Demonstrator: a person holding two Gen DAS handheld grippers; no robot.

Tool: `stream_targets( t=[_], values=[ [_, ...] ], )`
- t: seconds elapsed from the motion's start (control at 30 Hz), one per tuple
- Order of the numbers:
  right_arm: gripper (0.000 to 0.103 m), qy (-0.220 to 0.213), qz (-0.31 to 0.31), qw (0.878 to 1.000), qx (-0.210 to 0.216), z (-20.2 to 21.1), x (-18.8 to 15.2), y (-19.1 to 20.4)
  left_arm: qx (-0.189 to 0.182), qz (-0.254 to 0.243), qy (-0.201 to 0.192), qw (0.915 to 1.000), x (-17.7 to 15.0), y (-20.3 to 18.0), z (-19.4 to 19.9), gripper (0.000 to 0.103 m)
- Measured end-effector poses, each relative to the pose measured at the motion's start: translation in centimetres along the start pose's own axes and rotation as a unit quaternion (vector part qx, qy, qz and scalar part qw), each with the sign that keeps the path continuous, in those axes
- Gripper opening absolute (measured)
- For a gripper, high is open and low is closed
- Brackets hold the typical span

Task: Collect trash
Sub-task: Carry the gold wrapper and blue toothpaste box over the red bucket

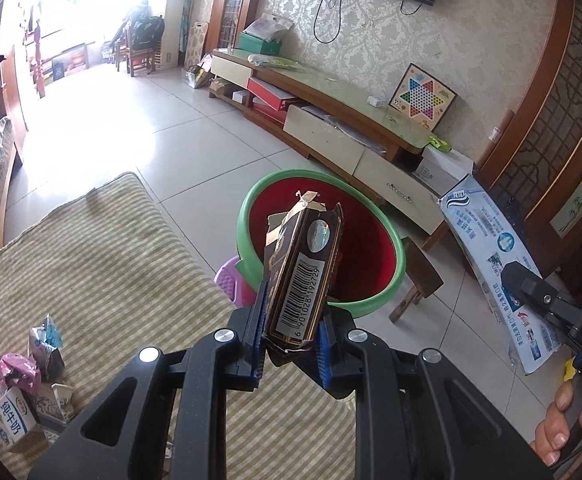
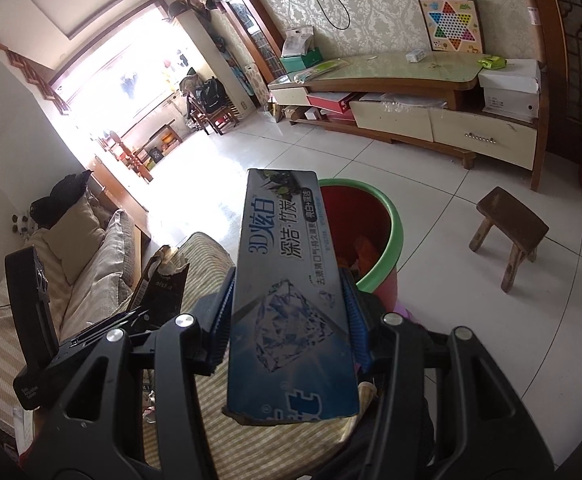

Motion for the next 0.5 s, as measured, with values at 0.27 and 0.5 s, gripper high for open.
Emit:
stream_targets(
  t=[0.27, 0.5],
  values=[
    [0.047, 0.005, -0.027, 0.999, -0.023, -0.4, -0.6, -3.0, -0.008, -0.022, 0.002, 0.9997, 2.4, -2.2, -1.7, 0.018],
    [0.047, 0.001, -0.039, 0.998, -0.043, 0.1, -0.2, -5.2, -0.015, -0.063, 0.000, 0.9979, 4.9, -5.3, -4.1, 0.018]
  ],
)
Point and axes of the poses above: each gripper's, at about its wrist camera, not at the fingertips, and z roughly against the way its jaws point, y to its left, x to its top, the point moved 4 cm from there along -z, roughly the way its jaws point
